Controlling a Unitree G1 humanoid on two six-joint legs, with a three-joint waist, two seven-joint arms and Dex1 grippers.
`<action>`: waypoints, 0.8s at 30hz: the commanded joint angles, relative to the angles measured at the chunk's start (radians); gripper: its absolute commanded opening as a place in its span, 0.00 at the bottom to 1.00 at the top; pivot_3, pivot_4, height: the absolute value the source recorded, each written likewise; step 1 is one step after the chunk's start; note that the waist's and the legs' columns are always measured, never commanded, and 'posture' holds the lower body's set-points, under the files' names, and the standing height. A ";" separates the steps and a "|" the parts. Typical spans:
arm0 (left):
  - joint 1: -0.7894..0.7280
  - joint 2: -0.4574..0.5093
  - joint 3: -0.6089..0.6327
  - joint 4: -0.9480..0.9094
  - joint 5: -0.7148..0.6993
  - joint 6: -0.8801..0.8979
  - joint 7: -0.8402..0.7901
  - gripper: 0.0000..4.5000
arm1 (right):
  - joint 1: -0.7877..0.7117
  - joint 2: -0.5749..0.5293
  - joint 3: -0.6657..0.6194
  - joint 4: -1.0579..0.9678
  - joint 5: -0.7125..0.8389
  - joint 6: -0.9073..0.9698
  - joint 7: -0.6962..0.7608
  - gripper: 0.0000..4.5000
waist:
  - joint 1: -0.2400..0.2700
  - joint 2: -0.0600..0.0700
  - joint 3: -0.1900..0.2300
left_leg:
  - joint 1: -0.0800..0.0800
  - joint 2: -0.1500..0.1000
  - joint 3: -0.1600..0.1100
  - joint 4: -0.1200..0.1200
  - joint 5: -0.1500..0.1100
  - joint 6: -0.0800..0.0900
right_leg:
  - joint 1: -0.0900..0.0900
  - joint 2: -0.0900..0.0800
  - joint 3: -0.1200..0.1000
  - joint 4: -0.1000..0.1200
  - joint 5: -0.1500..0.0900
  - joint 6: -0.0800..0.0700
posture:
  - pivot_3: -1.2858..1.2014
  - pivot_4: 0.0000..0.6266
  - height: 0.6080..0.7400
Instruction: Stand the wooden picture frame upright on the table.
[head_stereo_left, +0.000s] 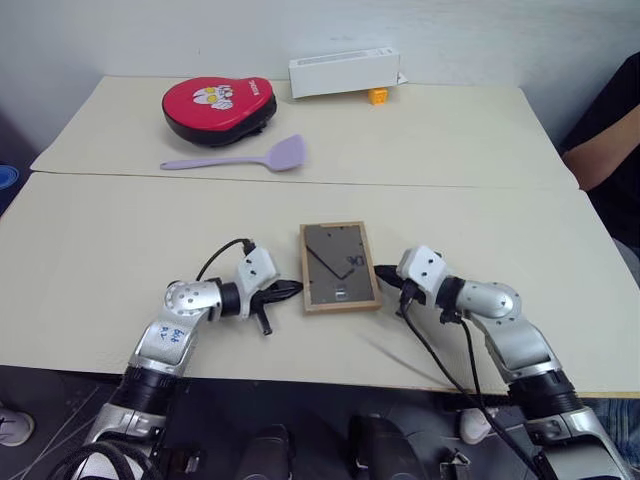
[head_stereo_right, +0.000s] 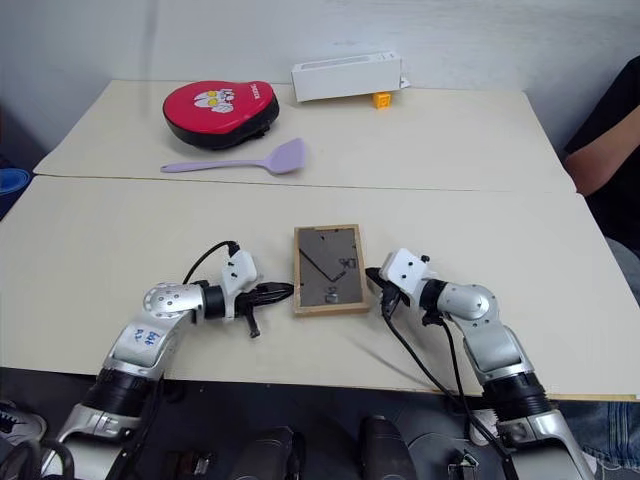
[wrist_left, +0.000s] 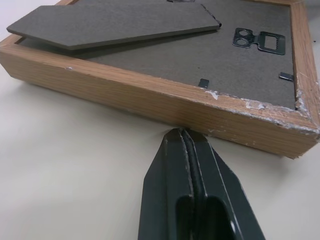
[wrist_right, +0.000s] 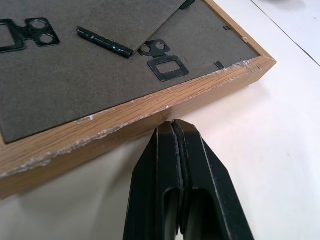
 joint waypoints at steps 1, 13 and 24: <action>0.017 0.011 0.047 -0.057 -0.025 0.038 0.030 0.01 | -0.019 0.002 0.003 -0.002 0.004 -0.030 0.015 0.00 | 0.000 0.000 0.000 | 0.000 0.000 0.000 0.000 0.000 0.000 | 0.000 0.000 0.000 0.000 0.000 0.000 | 0.52 0.24 1.00; -0.158 0.151 0.299 -0.058 -0.524 1.241 0.010 0.47 | 0.048 -0.127 -0.023 -0.122 0.052 -0.047 0.157 0.00 | 0.002 0.000 0.000 | 0.000 0.000 -0.002 0.000 0.000 0.000 | 0.002 0.000 -0.001 0.000 0.000 0.000 | 0.52 0.24 1.00; -0.372 0.018 0.240 0.317 -0.824 1.325 0.342 0.87 | 0.027 -0.095 0.018 -0.100 0.004 -0.048 0.138 0.00 | -0.003 0.000 0.000 | 0.000 -0.001 -0.003 0.001 0.000 -0.002 | 0.000 0.000 -0.001 0.001 0.000 0.000 | 0.52 0.24 1.00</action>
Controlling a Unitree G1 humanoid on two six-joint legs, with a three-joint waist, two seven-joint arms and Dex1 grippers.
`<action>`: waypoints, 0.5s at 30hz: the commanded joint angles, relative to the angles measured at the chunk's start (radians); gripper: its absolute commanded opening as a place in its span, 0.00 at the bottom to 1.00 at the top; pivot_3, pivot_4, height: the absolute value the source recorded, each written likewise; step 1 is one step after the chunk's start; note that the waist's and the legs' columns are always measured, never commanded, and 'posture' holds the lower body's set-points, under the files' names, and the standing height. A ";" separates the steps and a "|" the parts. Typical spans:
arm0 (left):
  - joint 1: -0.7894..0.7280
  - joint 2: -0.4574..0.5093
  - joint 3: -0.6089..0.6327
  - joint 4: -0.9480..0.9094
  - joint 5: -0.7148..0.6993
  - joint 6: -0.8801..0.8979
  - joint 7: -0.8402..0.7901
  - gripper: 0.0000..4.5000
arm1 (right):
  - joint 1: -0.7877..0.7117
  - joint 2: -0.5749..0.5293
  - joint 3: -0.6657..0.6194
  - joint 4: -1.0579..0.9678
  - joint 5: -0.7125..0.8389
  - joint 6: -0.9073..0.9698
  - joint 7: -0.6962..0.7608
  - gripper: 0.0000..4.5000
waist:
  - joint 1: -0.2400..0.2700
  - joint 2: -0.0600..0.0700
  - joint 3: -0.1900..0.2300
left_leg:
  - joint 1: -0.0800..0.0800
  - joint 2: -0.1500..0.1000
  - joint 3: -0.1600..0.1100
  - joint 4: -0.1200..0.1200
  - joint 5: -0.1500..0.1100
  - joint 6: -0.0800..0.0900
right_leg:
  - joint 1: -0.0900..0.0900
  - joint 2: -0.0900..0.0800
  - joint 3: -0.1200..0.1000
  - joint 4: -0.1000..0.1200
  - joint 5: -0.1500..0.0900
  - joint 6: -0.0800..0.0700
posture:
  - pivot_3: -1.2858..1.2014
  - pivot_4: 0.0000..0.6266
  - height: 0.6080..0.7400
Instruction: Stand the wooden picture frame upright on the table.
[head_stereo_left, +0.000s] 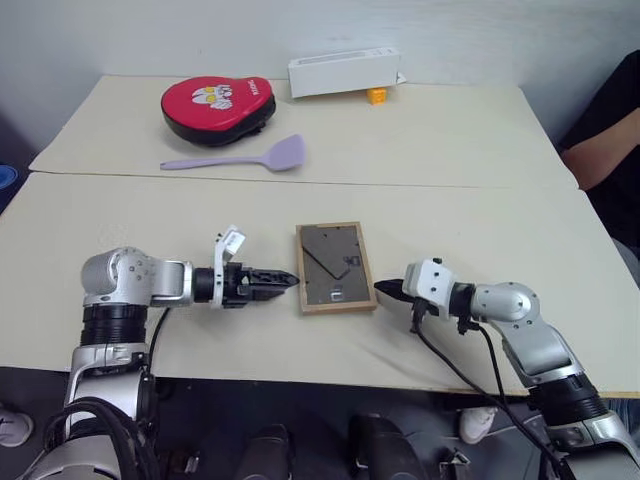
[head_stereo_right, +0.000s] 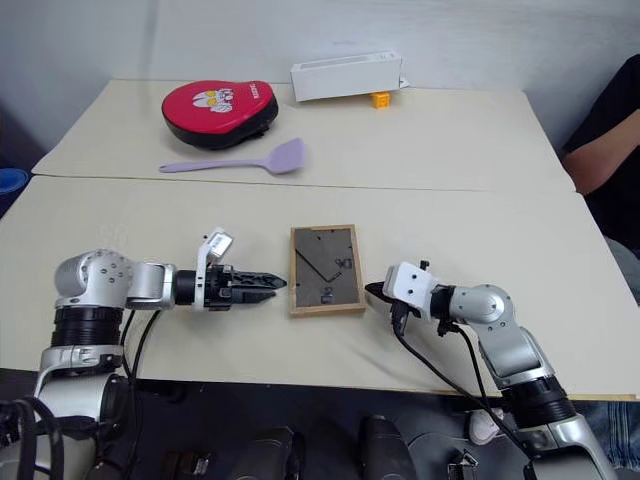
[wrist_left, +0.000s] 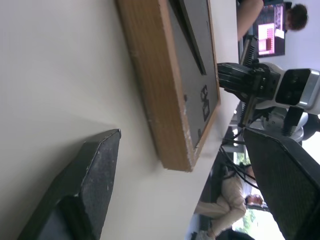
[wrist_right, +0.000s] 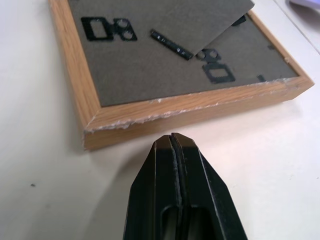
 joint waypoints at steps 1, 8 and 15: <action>-0.018 -0.029 -0.033 0.048 -0.122 0.007 0.106 0.87 | -0.018 0.010 0.001 -0.019 0.001 -0.008 -0.007 0.00 | 0.003 0.000 0.000 | 0.000 0.000 0.000 0.000 0.000 0.000 | 0.000 0.000 0.000 0.000 0.000 0.000 | 0.52 0.24 1.00; -0.041 -0.121 0.029 0.111 -0.241 0.007 0.314 0.87 | -0.013 0.018 0.006 -0.040 0.001 0.004 -0.014 0.00 | 0.011 0.000 0.000 | 0.000 -0.001 0.000 0.001 0.000 0.000 | 0.001 -0.001 0.000 0.000 0.000 0.000 | 0.52 0.24 1.00; -0.041 -0.162 0.082 0.133 -0.297 0.007 0.430 0.75 | 0.003 0.012 0.005 -0.050 0.000 0.007 -0.015 0.00 | 0.010 0.000 0.000 | 0.000 -0.002 -0.001 0.001 0.000 0.000 | 0.001 -0.002 -0.001 0.000 0.000 0.000 | 0.52 0.24 1.00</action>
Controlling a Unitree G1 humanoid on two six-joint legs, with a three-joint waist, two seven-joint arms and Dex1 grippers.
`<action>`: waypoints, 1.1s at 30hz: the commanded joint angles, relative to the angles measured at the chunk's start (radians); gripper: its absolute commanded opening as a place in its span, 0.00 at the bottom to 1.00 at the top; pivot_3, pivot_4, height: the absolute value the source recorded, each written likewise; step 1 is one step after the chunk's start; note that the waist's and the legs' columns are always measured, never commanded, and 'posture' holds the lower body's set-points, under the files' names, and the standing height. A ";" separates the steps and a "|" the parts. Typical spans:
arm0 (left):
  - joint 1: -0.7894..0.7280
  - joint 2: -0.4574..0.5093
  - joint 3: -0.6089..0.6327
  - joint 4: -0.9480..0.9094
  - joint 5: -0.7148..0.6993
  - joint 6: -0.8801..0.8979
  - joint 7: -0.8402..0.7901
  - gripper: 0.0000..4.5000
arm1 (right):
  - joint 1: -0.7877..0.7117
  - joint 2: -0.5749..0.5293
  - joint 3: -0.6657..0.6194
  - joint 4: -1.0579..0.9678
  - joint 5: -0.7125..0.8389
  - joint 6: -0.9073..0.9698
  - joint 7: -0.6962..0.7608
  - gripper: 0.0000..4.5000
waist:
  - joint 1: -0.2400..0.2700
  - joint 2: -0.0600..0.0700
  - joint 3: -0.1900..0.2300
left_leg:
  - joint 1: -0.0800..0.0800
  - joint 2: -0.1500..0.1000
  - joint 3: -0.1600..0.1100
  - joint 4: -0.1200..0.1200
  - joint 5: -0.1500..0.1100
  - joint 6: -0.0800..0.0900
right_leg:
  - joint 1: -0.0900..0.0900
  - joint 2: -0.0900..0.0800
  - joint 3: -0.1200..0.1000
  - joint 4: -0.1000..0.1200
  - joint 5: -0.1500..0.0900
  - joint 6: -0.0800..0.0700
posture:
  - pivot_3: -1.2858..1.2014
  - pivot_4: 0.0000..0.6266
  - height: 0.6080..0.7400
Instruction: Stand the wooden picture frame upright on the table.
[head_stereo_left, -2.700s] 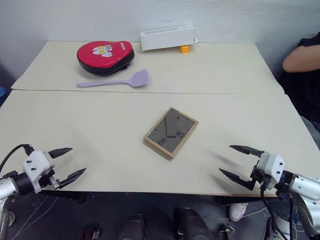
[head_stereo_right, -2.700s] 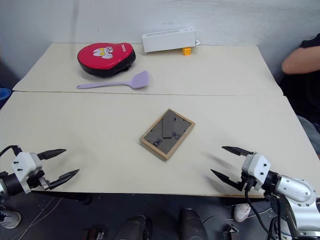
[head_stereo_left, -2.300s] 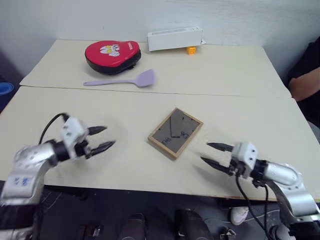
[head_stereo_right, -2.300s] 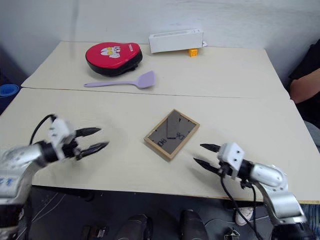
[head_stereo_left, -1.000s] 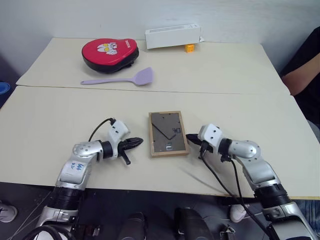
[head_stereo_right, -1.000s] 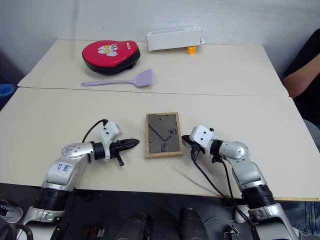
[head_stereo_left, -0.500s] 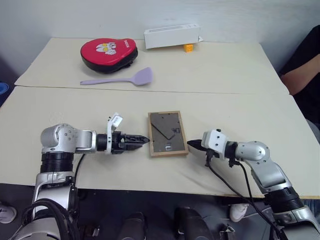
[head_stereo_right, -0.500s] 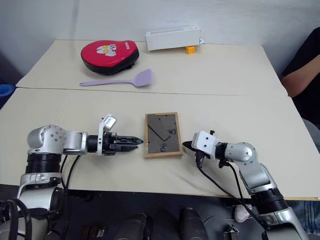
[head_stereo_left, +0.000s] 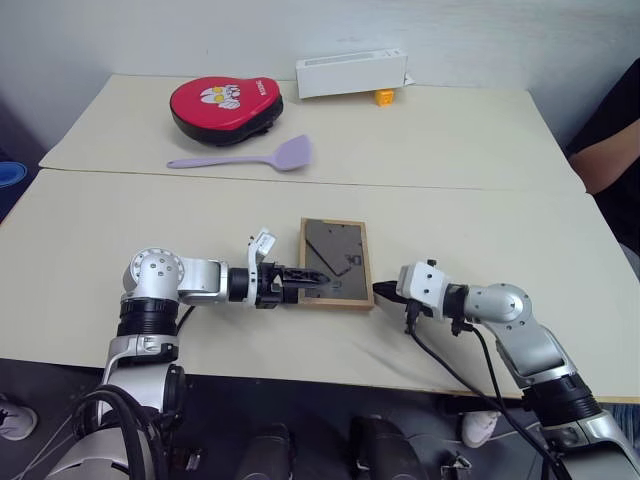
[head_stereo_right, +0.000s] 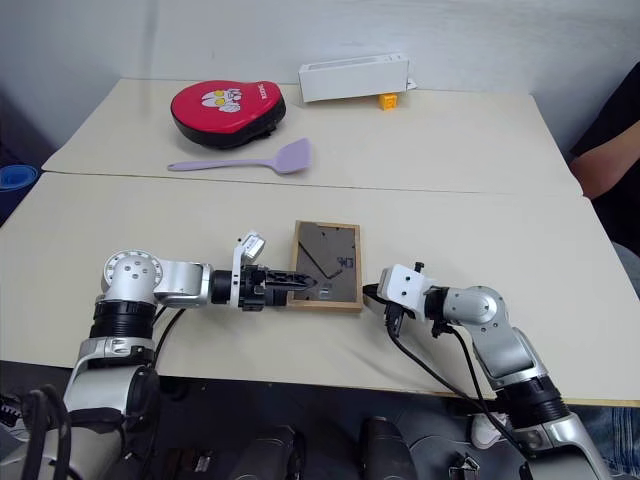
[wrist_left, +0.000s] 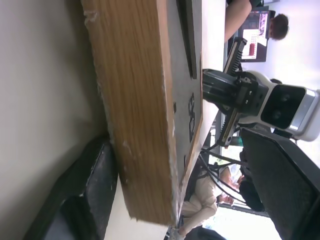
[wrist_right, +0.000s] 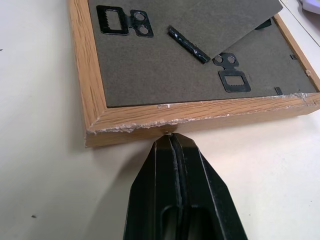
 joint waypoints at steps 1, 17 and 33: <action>0.005 -0.008 0.021 0.000 -0.033 0.003 0.033 0.68 | 0.008 -0.010 -0.017 -0.033 0.011 -0.003 -0.002 0.00 | -0.002 0.000 0.000 | 0.000 0.000 0.000 0.000 0.000 0.000 | 0.000 0.000 0.000 0.000 0.000 0.000 | 0.52 0.24 1.00; 0.346 0.166 -0.131 -0.519 0.292 -0.613 -0.524 0.28 | -0.131 -0.017 -0.204 -0.116 0.544 0.415 0.134 0.65 | -0.024 0.000 0.000 | 0.001 0.002 0.000 -0.002 0.001 -0.003 | 0.000 0.002 0.000 -0.003 0.000 -0.001 | 0.52 0.24 1.00; 0.397 0.172 -0.224 -0.530 0.472 -0.856 -0.686 0.28 | -0.293 0.152 -0.027 -0.138 0.565 0.600 0.175 0.99 | -0.007 0.000 0.000 | -0.001 0.002 0.000 -0.002 -0.001 -0.001 | -0.001 0.001 0.001 -0.004 -0.001 -0.001 | 0.52 0.24 1.00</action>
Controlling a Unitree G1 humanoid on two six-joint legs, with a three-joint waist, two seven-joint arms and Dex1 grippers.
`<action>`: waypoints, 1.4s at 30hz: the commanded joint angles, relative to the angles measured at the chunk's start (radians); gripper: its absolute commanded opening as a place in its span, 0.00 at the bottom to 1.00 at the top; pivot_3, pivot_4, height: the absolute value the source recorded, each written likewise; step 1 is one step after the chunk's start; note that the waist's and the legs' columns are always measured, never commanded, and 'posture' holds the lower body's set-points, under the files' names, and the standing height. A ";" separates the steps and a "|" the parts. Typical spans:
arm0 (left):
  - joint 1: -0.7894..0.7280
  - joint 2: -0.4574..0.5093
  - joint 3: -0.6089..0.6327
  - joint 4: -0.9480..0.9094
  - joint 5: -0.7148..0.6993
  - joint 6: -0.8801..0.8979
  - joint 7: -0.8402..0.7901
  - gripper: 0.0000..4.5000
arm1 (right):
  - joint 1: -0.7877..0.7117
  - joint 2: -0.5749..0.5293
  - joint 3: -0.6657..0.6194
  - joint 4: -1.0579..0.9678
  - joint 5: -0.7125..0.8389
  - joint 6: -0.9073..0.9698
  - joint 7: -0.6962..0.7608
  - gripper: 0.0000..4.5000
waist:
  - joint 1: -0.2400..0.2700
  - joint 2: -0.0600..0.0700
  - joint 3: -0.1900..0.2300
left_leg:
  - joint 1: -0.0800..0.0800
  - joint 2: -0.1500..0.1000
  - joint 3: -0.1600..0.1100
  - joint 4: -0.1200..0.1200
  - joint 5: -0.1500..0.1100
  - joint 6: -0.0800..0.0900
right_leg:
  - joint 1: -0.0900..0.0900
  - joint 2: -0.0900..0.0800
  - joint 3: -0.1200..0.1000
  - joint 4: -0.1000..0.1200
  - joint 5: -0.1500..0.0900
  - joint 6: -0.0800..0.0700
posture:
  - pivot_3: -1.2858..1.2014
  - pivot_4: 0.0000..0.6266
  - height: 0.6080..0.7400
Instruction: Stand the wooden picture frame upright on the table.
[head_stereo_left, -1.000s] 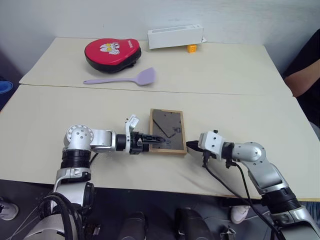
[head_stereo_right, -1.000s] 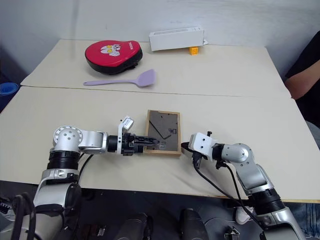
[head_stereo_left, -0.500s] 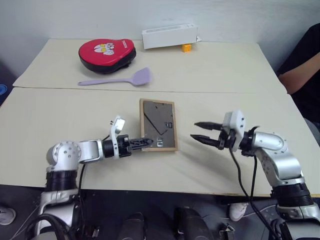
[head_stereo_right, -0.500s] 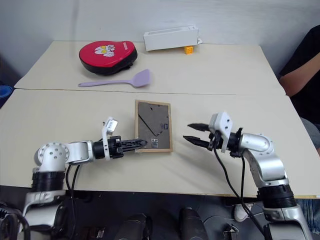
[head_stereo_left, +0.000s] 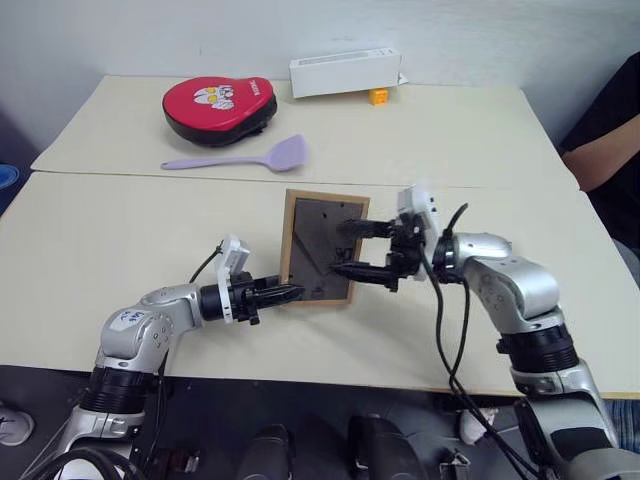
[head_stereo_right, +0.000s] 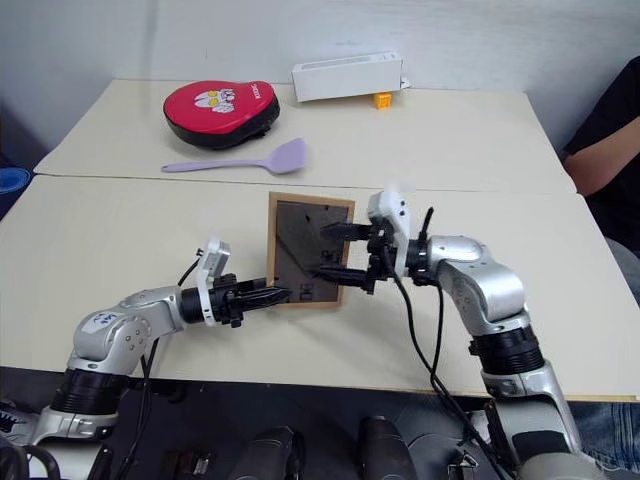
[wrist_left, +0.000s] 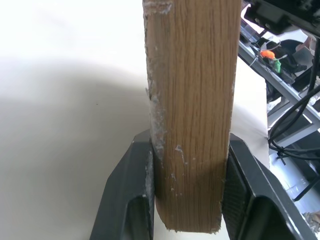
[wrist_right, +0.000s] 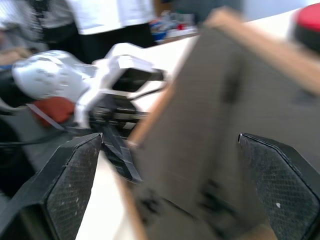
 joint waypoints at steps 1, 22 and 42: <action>0.006 -0.007 -0.003 -0.039 0.014 -0.010 -0.008 0.28 | 0.000 -0.007 0.016 -0.075 0.031 0.012 0.052 0.99 | 0.002 0.000 0.000 | 0.000 0.000 0.000 0.000 0.000 0.000 | 0.000 0.000 0.000 0.001 0.000 0.000 | 0.52 0.24 1.00; -0.222 0.071 0.161 0.242 -0.509 0.848 0.212 0.28 | 0.102 -0.187 -0.158 0.258 -0.366 -1.263 0.238 0.99 | -0.002 -0.001 0.001 | 0.000 -0.001 0.001 0.000 -0.001 0.002 | 0.000 0.000 0.001 0.003 0.000 0.001 | 0.52 0.24 1.00; -0.309 0.176 -0.076 0.445 -1.241 0.786 0.733 0.28 | -0.086 -0.075 -0.007 0.751 -1.070 -1.799 -0.523 0.81 | -0.026 -0.002 0.001 | 0.001 -0.001 0.000 0.002 0.001 -0.002 | -0.001 0.001 0.000 0.005 0.000 0.001 | 0.52 0.24 1.00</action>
